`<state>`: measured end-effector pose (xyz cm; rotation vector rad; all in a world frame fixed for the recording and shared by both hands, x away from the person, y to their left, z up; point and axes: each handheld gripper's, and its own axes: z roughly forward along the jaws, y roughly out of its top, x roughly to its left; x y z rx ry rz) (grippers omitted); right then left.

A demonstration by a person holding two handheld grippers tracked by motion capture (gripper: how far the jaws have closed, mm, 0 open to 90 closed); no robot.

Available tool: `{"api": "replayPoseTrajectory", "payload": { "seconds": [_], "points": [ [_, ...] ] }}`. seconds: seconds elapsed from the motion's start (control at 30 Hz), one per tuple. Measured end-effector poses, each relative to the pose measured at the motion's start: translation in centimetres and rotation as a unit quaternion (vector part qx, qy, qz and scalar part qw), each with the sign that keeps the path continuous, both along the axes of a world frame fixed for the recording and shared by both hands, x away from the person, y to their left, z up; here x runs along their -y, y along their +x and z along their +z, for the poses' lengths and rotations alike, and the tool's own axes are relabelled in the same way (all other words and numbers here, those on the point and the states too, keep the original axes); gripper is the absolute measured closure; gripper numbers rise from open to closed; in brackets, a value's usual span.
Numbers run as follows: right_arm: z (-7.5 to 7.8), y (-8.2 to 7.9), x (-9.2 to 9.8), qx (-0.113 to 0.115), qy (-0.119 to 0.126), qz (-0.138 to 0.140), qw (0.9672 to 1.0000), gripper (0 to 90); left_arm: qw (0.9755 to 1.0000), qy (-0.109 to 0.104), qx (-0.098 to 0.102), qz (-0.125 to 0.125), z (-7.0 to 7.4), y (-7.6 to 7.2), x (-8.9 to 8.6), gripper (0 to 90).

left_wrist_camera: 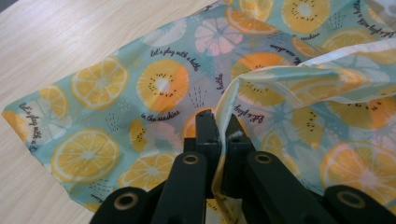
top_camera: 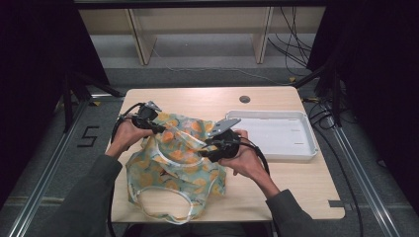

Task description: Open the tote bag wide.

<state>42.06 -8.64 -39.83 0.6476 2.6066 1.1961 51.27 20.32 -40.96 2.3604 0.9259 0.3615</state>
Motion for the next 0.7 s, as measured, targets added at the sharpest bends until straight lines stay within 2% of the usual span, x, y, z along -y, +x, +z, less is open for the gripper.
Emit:
{"api": "replayPoseTrajectory", "payload": {
  "seconds": [0.03,0.07,0.1,0.13,0.2,0.23,0.27,0.3,0.33,0.4,0.43,0.5,0.6,0.63,0.67,0.7],
  "points": [
    [0.0,0.0,0.0,0.000,0.000,0.000,1.0000,53.1,1.0000,0.000,0.000,0.000,0.0,0.0,0.0,88.2],
    [0.1,-0.4,-0.4,-0.003,0.001,0.012,0.9999,53.1,1.0000,0.004,-0.007,-0.002,0.0,0.0,-0.1,88.2],
    [0.0,-0.9,-1.2,-0.009,0.000,0.035,0.9994,53.1,1.0000,0.002,-0.008,0.001,0.0,0.1,0.0,88.1],
    [-0.7,-1.3,-2.6,-0.015,-0.013,0.057,0.9982,53.2,1.0000,0.001,-0.007,-0.001,0.0,0.1,0.1,88.1],
    [-1.0,-1.4,-3.1,-0.023,-0.016,0.056,0.9981,53.1,1.0000,-0.001,-0.007,-0.001,0.0,0.1,0.2,88.0],
    [-1.7,-1.1,-3.7,-0.024,-0.022,0.068,0.9971,53.0,1.0000,-0.001,-0.009,-0.002,0.0,0.1,0.2,87.9],
    [-2.2,-1.2,-4.2,-0.039,-0.027,0.070,0.9964,52.9,0.9999,-0.005,-0.009,-0.002,0.0,0.1,0.3,87.9],
    [-2.7,-1.0,-4.7,-0.034,-0.035,0.087,0.9950,52.7,0.9999,-0.007,-0.010,-0.002,0.0,0.0,0.3,87.8],
    [-3.2,-1.2,-5.2,-0.043,-0.041,0.085,0.9946,52.8,0.9999,-0.010,-0.009,-0.002,0.0,0.0,0.3,87.7],
    [-4.0,-1.2,-6.0,-0.043,-0.051,0.093,0.9934,62.3,0.9998,-0.015,-0.010,-0.001,-0.1,0.0,0.2,87.4],
    [-4.3,-1.0,-6.3,-0.024,-0.060,0.107,0.9921,73.7,0.9997,-0.017,-0.016,-0.003,-0.2,-0.1,0.1,86.9],
    [-4.4,-0.9,-6.5,-0.029,-0.062,0.101,0.9925,89.8,0.9993,-0.026,-0.026,-0.003,-0.2,-0.4,-0.1,83.6],
    [-4.0,0.0,-6.0,-0.035,-0.036,0.079,0.9956,90.0,0.9990,-0.036,-0.027,0.005,0.2,-1.3,-0.3,70.0],
    [-3.9,0.4,-5.7,-0.039,-0.023,0.071,0.9965,90.0,0.9989,-0.039,-0.024,0.010,0.6,-1.7,-0.3,60.7],
    [-3.7,0.6,-5.3,-0.056,-0.014,0.058,0.9967,90.0,0.9988,-0.045,-0.016,0.007,1.2,-2.3,-0.2,56.6],
    [-3.6,0.9,-4.9,-0.061,-0.007,0.052,0.9968,90.0,0.9986,-0.052,-0.008,0.000,1.8,-2.8,-0.2,52.7]
  ]
}}
